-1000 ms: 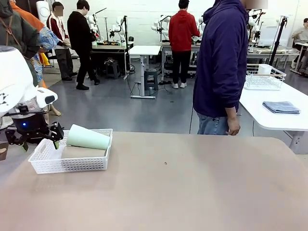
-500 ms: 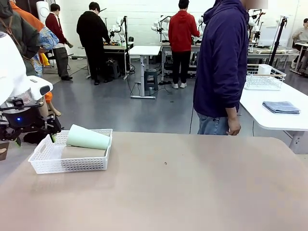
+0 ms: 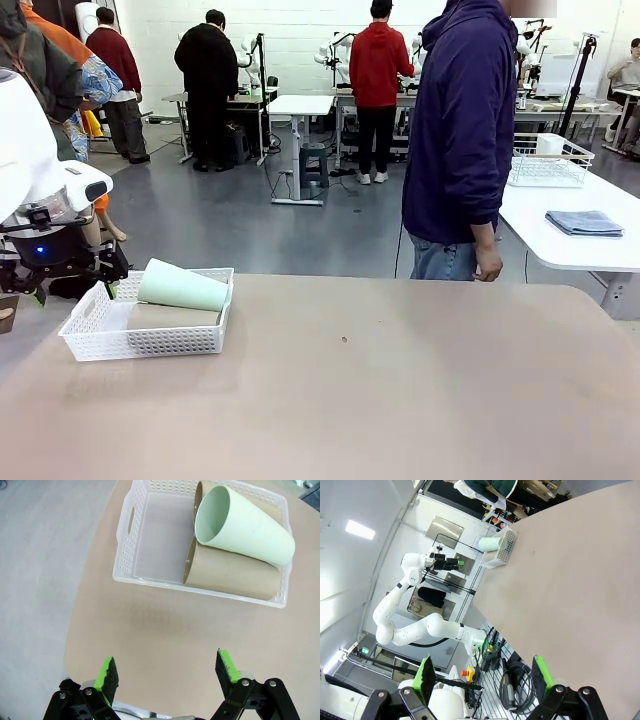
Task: Clean and organize the cups into the basket.
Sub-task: Move the Organizing basket back to the left side of the table.
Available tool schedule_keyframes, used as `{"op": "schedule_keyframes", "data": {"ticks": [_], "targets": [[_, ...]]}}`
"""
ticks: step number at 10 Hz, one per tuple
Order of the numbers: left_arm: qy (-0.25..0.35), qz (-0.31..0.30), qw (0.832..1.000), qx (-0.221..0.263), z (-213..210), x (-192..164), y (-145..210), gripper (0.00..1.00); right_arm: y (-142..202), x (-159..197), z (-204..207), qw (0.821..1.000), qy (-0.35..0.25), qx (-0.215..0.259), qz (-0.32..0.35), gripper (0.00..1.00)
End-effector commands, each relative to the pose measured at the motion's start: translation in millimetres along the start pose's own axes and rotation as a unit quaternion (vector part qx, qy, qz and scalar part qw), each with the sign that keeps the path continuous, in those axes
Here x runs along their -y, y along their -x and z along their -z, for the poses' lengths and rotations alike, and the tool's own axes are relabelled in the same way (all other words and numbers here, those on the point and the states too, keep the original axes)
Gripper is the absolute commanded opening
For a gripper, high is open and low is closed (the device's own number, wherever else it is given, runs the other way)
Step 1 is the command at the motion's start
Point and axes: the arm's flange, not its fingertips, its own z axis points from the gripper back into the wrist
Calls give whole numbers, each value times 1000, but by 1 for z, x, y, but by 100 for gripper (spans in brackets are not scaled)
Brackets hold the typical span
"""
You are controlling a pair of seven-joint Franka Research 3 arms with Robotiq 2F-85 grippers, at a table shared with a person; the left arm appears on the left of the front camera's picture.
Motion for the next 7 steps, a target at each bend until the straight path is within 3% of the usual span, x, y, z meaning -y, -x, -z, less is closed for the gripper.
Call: {"op": "schedule_keyframes", "data": {"ticks": [1,2,4,7], "targets": [[0,0,1000,0,0,0,0,100,-1,0,0,1000,-2,0,-3,100],[80,14,994,-73,-19,-30,-13,100,-1,0,0,1000,-2,0,-3,100],[208,47,966,-147,-40,-99,-46,100,-1,0,0,1000,-2,0,-3,100],[375,44,912,-158,-27,-200,-82,100,-1,0,0,1000,-2,0,-3,100]]}}
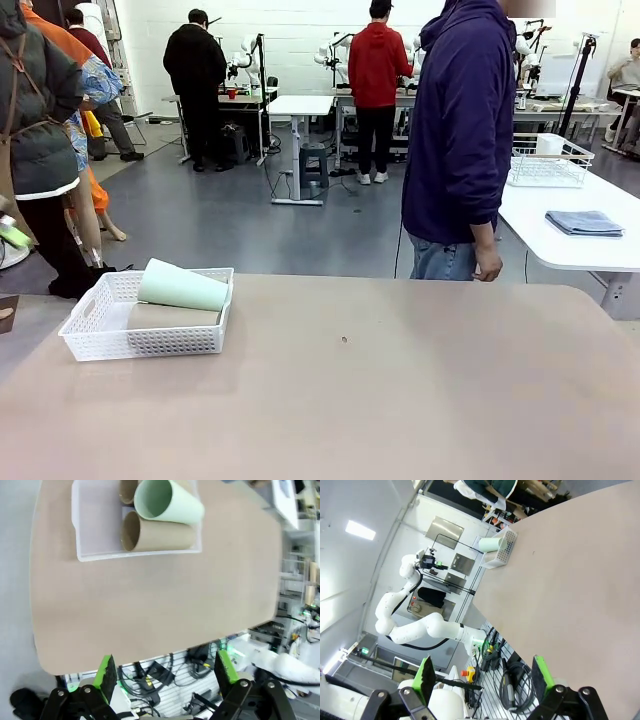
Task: Clean and organize the cups into the basket.
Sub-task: Move the Organizing basket back to the left side of the table.
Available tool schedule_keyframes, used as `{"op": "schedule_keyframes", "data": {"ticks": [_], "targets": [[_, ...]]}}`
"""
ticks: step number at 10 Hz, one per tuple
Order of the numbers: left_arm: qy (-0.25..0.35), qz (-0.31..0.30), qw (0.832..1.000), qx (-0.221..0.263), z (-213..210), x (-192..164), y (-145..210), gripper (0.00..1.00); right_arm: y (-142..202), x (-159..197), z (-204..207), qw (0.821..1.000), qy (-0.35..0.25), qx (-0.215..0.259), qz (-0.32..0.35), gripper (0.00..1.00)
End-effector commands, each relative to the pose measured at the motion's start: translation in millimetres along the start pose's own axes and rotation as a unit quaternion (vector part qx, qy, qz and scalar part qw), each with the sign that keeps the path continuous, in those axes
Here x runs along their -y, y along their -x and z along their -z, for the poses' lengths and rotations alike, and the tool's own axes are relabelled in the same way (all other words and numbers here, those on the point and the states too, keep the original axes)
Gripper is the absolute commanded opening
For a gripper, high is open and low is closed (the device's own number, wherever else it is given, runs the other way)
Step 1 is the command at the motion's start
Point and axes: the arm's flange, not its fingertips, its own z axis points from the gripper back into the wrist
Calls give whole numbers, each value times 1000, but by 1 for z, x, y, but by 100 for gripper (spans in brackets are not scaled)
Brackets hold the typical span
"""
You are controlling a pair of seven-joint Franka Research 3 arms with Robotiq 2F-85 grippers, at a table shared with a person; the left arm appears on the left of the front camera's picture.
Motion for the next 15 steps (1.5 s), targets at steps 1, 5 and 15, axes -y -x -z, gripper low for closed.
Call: {"op": "schedule_keyframes", "data": {"ticks": [1,5,15], "targets": [[79,-20,997,-5,-16,-48,-26,100,-2,0,0,1000,-2,0,-3,100],[260,-58,958,105,-62,-157,-26,100,-2,0,0,1000,-2,0,-3,100],[316,-70,937,130,-84,-175,-8,100,-2,0,0,1000,-2,0,-3,100]]}}
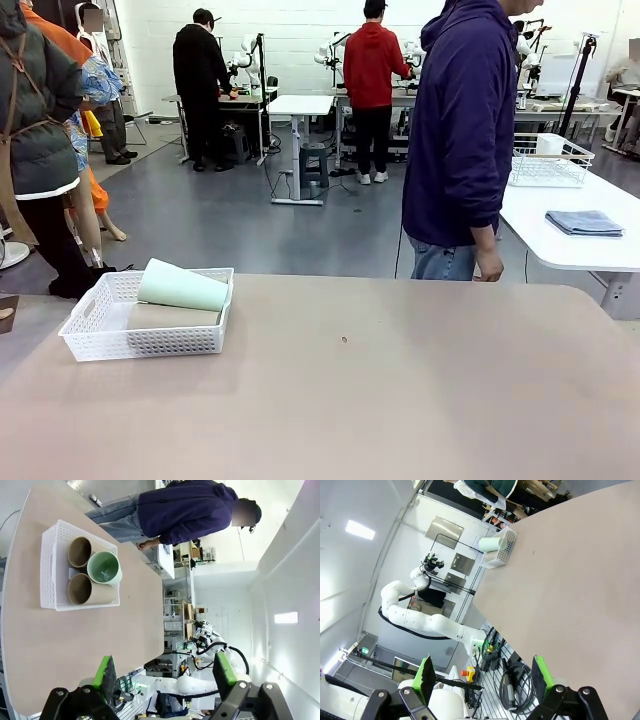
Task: Clean and organize the cups into the basket.
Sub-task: Move the Organizing basket back to the left side of the table.
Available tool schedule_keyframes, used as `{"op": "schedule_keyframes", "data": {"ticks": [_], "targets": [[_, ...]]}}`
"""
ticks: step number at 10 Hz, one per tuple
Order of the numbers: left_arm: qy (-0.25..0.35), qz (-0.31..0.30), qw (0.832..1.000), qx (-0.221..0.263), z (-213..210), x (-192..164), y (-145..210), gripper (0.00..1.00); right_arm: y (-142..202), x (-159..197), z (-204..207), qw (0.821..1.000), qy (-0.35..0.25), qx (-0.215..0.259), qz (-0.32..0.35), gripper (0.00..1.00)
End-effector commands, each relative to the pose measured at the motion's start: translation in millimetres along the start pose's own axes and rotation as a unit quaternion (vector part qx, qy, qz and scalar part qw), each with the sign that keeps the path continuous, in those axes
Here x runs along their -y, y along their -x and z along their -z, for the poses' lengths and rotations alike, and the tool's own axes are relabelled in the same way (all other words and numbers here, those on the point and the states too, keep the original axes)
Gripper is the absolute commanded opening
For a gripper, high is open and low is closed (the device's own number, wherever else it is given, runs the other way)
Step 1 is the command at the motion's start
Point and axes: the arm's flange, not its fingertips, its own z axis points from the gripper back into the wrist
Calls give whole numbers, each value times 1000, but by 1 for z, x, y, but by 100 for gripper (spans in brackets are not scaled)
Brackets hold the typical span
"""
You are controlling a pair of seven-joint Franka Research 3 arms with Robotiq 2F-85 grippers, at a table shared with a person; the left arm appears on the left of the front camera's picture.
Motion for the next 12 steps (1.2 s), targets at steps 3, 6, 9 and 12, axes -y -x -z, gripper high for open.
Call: {"op": "schedule_keyframes", "data": {"ticks": [3,6,9,12], "targets": [[-2,3,1000,6,0,-2,4,100,-1,0,0,1000,-2,0,-3,100],[-2,3,1000,6,0,-2,4,100,-1,0,0,1000,-2,0,-3,100],[-2,3,1000,6,0,-2,4,100,-1,0,0,1000,-2,0,-3,100],[-2,3,1000,6,0,-2,4,100,-1,0,0,1000,-2,0,-3,100]]}}
